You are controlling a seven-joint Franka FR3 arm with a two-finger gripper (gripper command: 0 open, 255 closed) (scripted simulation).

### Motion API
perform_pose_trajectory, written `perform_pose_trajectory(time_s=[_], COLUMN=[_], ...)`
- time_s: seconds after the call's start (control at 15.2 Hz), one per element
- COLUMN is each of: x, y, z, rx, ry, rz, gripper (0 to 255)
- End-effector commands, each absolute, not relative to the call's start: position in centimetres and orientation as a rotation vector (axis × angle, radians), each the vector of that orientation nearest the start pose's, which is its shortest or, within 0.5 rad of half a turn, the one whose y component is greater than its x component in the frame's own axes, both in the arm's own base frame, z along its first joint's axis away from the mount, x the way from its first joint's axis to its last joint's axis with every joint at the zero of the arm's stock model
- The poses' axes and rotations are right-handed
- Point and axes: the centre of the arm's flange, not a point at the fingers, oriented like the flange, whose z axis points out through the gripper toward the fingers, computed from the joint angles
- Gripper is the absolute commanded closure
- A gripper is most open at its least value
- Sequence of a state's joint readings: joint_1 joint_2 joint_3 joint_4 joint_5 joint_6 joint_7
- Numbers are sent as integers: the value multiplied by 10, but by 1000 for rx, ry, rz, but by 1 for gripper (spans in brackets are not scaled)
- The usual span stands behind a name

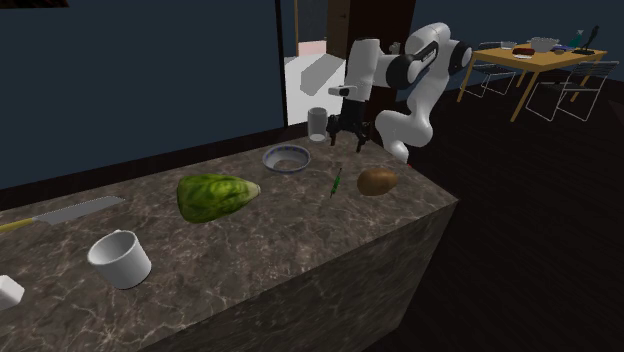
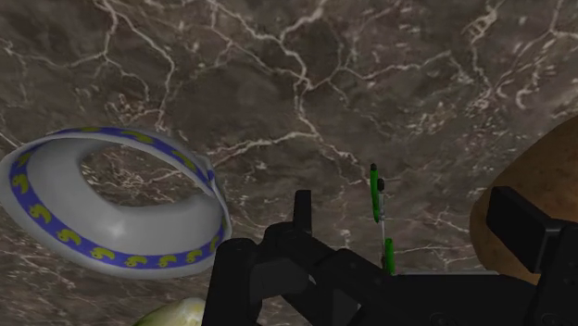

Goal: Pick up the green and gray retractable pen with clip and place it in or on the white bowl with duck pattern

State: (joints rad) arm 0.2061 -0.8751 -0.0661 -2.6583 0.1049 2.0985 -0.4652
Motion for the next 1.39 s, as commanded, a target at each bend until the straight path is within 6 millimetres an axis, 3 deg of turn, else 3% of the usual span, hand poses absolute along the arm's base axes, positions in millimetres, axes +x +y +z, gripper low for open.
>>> perform_pose_trajectory(time_s=[0.0, 0.59, 0.66, 1.19, 1.32], x=[317, 317, 317, 407, 414], y=[48, 48, 48, 143, 149], z=[524, 524, 524, 497, 489], rx=[-2874, -2874, -2874, -2948, -2952], ry=[-861, -861, -861, -1152, -1172], rz=[-503, -503, -503, -244, -226], gripper=[255, 255, 0, 0, 0])
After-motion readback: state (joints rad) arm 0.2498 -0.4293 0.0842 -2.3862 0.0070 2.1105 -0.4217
